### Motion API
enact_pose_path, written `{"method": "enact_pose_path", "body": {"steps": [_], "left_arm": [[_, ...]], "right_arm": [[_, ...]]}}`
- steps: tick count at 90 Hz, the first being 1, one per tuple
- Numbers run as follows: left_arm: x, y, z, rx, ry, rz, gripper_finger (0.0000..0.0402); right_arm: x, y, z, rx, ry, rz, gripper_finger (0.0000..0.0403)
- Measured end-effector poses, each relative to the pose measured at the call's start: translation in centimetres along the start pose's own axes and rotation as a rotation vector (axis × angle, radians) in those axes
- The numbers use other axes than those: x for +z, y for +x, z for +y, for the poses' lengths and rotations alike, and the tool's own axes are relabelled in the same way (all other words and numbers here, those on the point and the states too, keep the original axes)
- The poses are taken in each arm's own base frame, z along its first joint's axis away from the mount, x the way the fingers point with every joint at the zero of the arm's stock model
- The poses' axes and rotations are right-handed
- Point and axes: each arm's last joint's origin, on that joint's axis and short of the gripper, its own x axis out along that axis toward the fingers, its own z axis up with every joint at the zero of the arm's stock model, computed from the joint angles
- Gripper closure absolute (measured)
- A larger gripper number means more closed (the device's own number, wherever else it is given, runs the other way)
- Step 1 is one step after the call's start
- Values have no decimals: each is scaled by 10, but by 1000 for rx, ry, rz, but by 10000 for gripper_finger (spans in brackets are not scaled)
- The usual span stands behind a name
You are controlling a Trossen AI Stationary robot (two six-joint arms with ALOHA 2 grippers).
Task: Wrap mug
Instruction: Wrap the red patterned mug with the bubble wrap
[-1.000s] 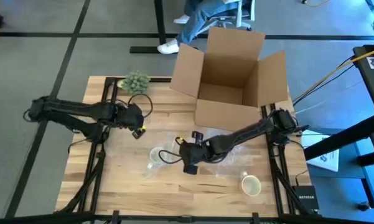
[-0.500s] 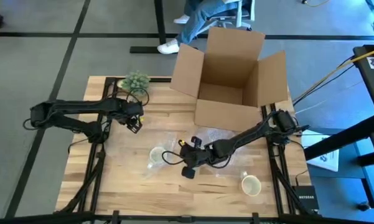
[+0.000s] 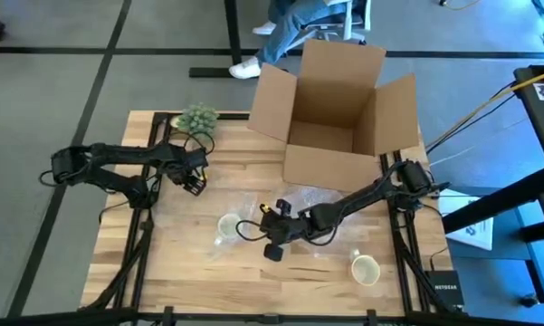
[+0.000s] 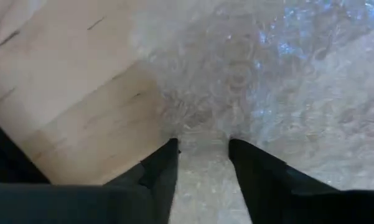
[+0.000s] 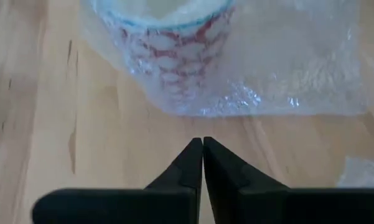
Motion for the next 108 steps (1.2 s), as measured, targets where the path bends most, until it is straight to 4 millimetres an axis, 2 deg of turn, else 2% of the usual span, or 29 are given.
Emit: {"method": "enact_pose_path", "body": {"steps": [9, 14, 27, 38, 52, 80, 108], "left_arm": [[-1, -8, -5, -19, 30, -34, 375], [-1, -19, -10, -53, 53, -77, 392], [-3, -51, -24, -162, 95, -202, 396], [-9, -81, -35, -273, 127, -299, 400], [-21, -105, -48, -400, 156, -370, 400], [-36, -129, -93, -794, 281, -472, 400], [-57, -120, -123, -849, 399, -382, 400]], "right_arm": [[3, 0, 1, 3, -23, -27, 402], [5, 0, 2, 12, -38, -47, 402], [9, 4, 4, 14, -66, -117, 402], [5, 13, 3, 9, -92, -124, 402], [2, 21, 2, 6, -94, -129, 402], [6, 22, 1, 11, -84, -153, 402], [5, 22, 1, 10, -85, -151, 402]]}}
